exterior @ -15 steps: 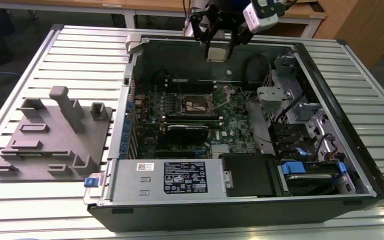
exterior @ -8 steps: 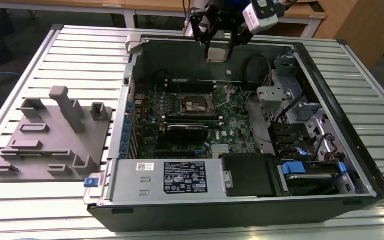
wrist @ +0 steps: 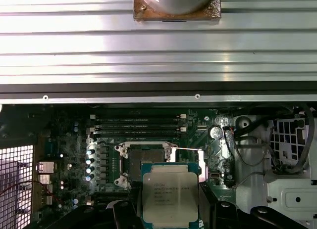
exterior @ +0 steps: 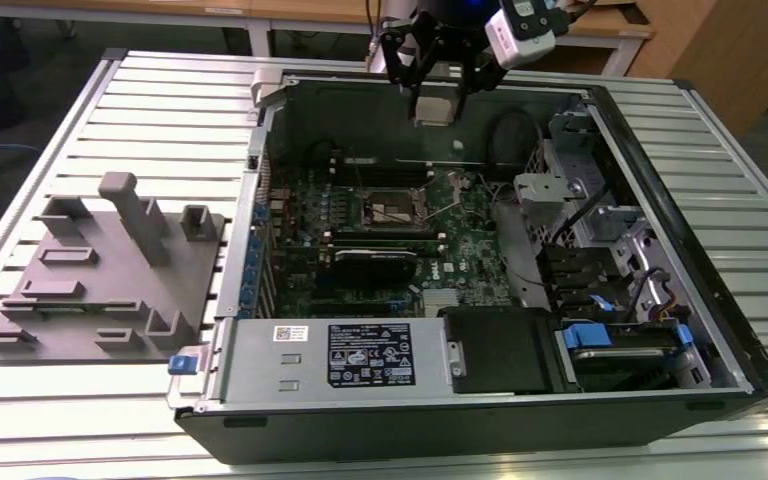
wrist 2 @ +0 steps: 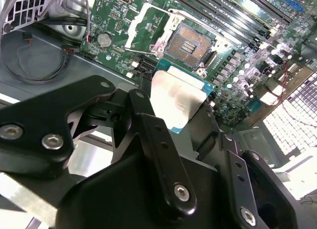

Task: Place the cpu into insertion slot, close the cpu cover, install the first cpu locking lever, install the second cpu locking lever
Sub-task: 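Place the cpu into insertion slot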

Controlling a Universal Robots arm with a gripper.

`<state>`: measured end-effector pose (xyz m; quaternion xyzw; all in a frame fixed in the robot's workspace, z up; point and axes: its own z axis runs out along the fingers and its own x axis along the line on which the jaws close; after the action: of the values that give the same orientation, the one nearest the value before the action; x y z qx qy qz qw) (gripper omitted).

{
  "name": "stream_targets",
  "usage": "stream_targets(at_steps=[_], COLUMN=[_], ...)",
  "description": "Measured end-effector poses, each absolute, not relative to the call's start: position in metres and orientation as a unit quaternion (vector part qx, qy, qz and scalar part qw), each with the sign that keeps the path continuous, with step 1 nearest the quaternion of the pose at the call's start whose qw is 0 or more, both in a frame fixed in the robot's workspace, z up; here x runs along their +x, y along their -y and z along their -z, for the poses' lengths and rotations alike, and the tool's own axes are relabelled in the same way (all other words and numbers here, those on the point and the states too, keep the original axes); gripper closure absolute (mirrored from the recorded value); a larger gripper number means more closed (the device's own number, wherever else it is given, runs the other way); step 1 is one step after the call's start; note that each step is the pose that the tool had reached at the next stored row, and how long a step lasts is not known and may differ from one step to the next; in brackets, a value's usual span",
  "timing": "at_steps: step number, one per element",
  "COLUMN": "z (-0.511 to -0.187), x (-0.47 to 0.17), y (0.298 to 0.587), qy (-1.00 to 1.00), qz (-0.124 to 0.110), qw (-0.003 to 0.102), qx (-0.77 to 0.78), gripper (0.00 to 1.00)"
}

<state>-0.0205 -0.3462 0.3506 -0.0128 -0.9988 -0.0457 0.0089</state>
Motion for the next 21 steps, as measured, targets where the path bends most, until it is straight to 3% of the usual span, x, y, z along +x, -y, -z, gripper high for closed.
stream_targets(at_steps=[21], z=[-0.3468], x=[-0.0205], y=[0.3462], qy=[0.999], qz=[0.046], qw=[0.009], qx=[-0.013], gripper=[0.46])
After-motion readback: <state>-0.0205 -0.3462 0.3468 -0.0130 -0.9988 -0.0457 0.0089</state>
